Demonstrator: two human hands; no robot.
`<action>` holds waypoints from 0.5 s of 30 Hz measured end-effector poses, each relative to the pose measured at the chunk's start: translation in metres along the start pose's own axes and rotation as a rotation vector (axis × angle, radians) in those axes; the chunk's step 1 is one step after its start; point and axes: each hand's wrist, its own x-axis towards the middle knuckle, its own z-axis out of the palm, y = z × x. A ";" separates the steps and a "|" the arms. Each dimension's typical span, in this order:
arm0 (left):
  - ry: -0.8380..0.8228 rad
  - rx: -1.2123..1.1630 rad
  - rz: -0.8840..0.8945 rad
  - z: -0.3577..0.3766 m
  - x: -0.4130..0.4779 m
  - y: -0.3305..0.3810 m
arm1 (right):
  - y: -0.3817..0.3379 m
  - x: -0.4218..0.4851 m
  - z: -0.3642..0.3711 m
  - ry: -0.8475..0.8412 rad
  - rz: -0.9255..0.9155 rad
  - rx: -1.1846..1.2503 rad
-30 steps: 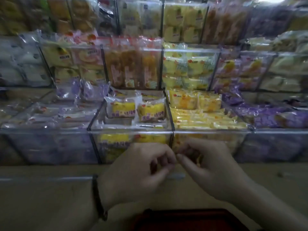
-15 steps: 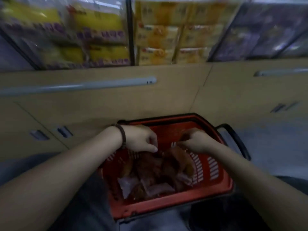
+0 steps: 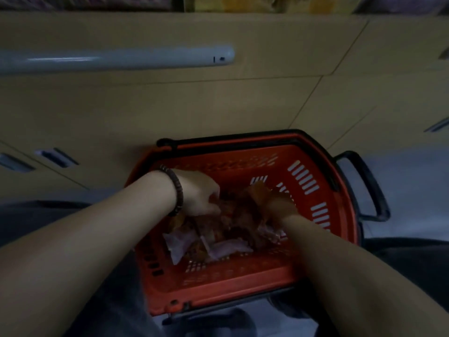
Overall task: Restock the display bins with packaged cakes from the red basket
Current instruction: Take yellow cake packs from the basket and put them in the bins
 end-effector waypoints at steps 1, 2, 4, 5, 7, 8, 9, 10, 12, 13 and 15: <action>-0.020 0.011 -0.014 0.001 0.000 -0.001 | 0.008 0.012 0.011 0.014 -0.001 -0.048; -0.047 0.027 -0.027 0.003 0.001 -0.002 | 0.012 0.018 0.020 0.007 0.027 -0.075; -0.087 0.054 -0.038 0.003 0.001 -0.001 | 0.012 0.023 0.027 0.007 0.110 -0.050; -0.093 0.062 -0.038 0.002 0.002 -0.001 | 0.010 0.024 0.029 0.015 0.125 -0.042; -0.085 0.061 -0.039 -0.001 0.002 0.002 | 0.004 0.022 0.028 0.024 0.134 -0.058; -0.069 0.053 -0.034 -0.002 0.003 0.004 | 0.005 0.026 0.031 0.034 0.145 -0.085; -0.051 0.044 -0.024 -0.003 0.003 0.006 | 0.011 0.034 0.037 0.045 0.148 -0.116; -0.037 0.033 -0.014 -0.004 0.004 0.008 | 0.019 0.046 0.046 0.045 0.152 -0.123; -0.028 0.016 -0.002 -0.003 0.005 0.010 | 0.039 0.074 0.071 0.028 0.159 -0.079; -0.035 0.014 -0.003 -0.002 0.005 0.009 | 0.039 0.075 0.072 0.020 0.154 -0.053; -0.063 0.020 -0.013 -0.001 0.005 0.007 | 0.030 0.059 0.059 0.021 0.127 -0.068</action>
